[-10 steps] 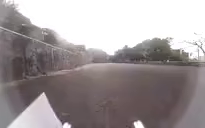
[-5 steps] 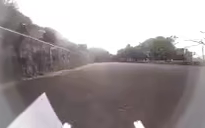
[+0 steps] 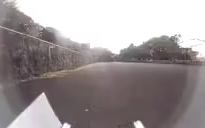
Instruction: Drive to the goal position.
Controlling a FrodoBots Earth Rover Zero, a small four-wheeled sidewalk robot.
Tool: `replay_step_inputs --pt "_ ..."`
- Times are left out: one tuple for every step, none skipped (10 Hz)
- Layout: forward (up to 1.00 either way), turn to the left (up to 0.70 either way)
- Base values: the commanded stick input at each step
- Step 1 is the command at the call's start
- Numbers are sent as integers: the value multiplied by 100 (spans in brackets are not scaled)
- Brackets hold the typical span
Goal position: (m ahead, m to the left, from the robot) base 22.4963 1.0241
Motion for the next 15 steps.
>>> replay_step_inputs --pt "100 0" --pt "100 0" --pt "100 0" --pt "100 0" --pt "100 0" --pt "100 -29" --pt "100 -29" --pt "100 -1" --pt "100 -4" --pt "100 -7" --pt "100 0" --pt "100 0" --pt "100 0" --pt "100 -28" --pt "100 -26"
